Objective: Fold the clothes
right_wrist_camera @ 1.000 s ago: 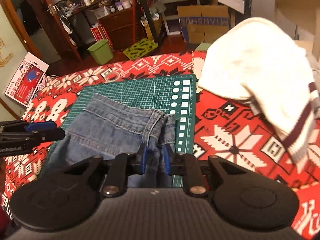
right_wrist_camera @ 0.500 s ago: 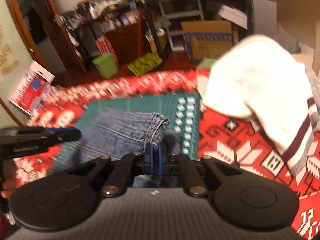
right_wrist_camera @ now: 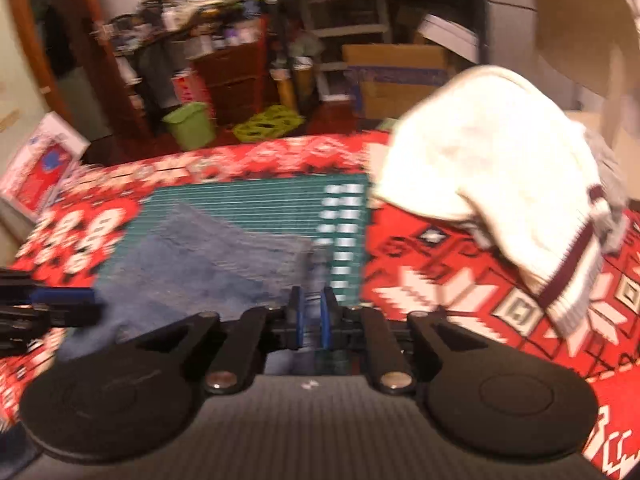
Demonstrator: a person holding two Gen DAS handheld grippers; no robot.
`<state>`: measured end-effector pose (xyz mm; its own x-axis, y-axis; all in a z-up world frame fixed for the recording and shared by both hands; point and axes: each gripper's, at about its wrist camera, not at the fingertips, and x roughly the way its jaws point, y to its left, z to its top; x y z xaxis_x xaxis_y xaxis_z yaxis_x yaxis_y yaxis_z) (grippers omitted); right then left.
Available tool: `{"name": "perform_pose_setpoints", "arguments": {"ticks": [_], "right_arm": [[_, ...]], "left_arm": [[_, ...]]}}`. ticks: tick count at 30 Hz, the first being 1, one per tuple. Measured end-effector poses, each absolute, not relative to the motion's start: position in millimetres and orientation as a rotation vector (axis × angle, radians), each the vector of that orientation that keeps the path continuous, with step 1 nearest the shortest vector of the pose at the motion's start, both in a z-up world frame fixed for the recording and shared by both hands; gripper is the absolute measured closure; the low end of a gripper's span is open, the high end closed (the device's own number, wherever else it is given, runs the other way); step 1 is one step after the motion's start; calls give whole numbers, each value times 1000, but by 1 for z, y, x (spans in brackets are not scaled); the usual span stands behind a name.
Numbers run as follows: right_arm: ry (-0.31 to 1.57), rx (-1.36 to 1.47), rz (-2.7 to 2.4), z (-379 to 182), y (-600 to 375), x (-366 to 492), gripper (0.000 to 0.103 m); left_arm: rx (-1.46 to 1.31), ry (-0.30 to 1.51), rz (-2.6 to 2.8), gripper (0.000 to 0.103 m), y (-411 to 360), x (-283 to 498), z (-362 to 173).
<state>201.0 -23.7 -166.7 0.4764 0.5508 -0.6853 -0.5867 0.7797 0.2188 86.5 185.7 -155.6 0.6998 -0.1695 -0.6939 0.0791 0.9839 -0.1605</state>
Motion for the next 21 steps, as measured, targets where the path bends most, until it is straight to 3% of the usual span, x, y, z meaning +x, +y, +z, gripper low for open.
{"name": "perform_pose_setpoints", "arguments": {"ticks": [16,21], "right_arm": [[861,-189,824,-192,38,172,89],[846,-258,806,-194,37,176,97]], "left_arm": [[-31,820,-175,85,168,116,-180],[50,842,-162,82,155,126,-181]]}}
